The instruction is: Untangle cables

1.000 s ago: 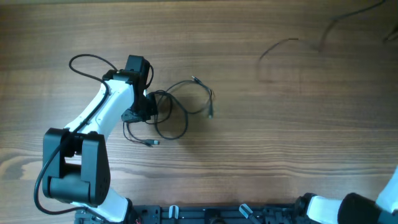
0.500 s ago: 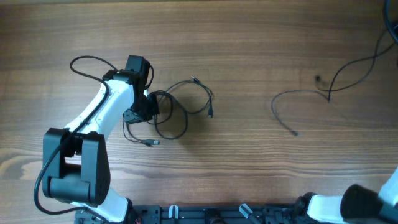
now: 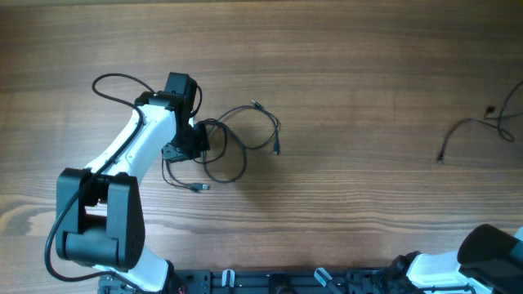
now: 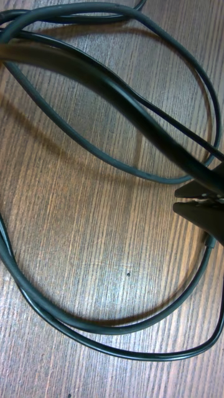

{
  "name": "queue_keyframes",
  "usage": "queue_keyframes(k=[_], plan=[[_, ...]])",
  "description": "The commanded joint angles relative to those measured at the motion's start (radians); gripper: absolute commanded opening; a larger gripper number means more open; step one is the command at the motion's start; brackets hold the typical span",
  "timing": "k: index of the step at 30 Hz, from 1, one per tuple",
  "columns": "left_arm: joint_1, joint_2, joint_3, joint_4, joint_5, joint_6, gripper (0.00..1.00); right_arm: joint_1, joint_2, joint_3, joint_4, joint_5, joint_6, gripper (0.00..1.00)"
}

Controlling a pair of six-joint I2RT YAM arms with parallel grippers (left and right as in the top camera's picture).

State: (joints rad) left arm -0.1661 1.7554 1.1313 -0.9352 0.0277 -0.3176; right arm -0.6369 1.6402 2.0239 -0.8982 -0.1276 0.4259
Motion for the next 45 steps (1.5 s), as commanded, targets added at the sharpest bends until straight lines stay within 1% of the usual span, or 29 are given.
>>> queue_keyframes(k=[1, 4, 5, 7, 8, 10, 15, 18, 20, 21, 22, 23, 24, 27, 29, 41, 42, 43, 45], plan=[[0.0, 0.008, -0.002, 0.002, 0.009, -0.013, 0.04, 0.002, 0.002, 0.024, 0.002, -0.031, -0.025, 0.04], [0.0, 0.008, -0.002, 0.002, 0.01, -0.013, 0.04, 0.002, 0.009, 0.013, -0.083, -0.018, -0.061, 0.05], [0.0, 0.008, -0.002, 0.002, 0.01, -0.013, 0.04, 0.002, 0.018, -0.007, -0.153, 0.018, -0.06, 0.04], [0.0, 0.008, -0.002, 0.002, 0.01, -0.013, 0.04, 0.002, 0.052, -0.051, -0.266, 0.026, -0.071, 0.04], [0.0, 0.008, -0.002, 0.002, 0.014, -0.013, 0.04, 0.002, 0.072, -0.065, -0.292, 0.026, -0.088, 0.04], [0.0, 0.008, -0.002, 0.002, 0.024, -0.013, 0.04, 0.002, 0.129, -0.105, -0.341, 0.027, -0.113, 0.04], [0.0, 0.008, -0.002, 0.002, 0.028, -0.012, 0.04, 0.002, 0.266, -0.15, -0.426, 0.031, -0.113, 0.05], [0.0, 0.008, -0.002, 0.002, 0.028, -0.012, 0.04, 0.002, 0.333, -0.173, -0.461, 0.069, -0.138, 0.12], [0.0, 0.008, -0.002, 0.002, 0.028, -0.012, 0.04, 0.002, 0.354, -0.183, -0.47, 0.086, -0.138, 0.14], [0.0, 0.008, -0.002, 0.002, 0.028, -0.013, 0.04, 0.002, 0.362, -0.184, -0.473, 0.085, -0.138, 0.24], [0.0, 0.008, -0.002, 0.002, 0.028, -0.013, 0.04, 0.002, 0.365, -0.184, -0.473, 0.079, -0.137, 0.52], [0.0, 0.008, -0.002, 0.002, 0.028, -0.013, 0.04, 0.002, 0.365, -0.184, -0.473, 0.074, -0.138, 0.68], [0.0, 0.008, -0.002, 0.002, 0.028, -0.012, 0.04, 0.002, 0.365, -0.184, -0.476, 0.069, -0.138, 0.75], [0.0, 0.008, -0.002, 0.002, 0.031, -0.012, 0.04, 0.002, 0.365, -0.184, -0.486, 0.067, -0.138, 0.83], [0.0, 0.008, -0.002, 0.002, 0.035, -0.012, 0.04, 0.003, 0.365, -0.184, -0.492, 0.055, -0.138, 0.85], [0.0, 0.008, -0.002, 0.003, 0.035, -0.013, 0.04, 0.003, 0.365, -0.184, -0.501, 0.017, -0.137, 0.86], [0.0, 0.008, -0.002, 0.012, 0.055, -0.011, 0.04, 0.003, 0.365, -0.184, -0.497, -0.017, -0.138, 0.86], [0.0, 0.008, -0.002, 0.03, 0.124, 0.005, 0.04, 0.008, 0.365, -0.184, -0.492, -0.065, -0.14, 0.87], [-0.011, 0.008, -0.002, 0.12, 0.58, 0.239, 0.04, 0.042, 0.365, -0.184, -0.476, -0.288, -0.29, 0.88]])
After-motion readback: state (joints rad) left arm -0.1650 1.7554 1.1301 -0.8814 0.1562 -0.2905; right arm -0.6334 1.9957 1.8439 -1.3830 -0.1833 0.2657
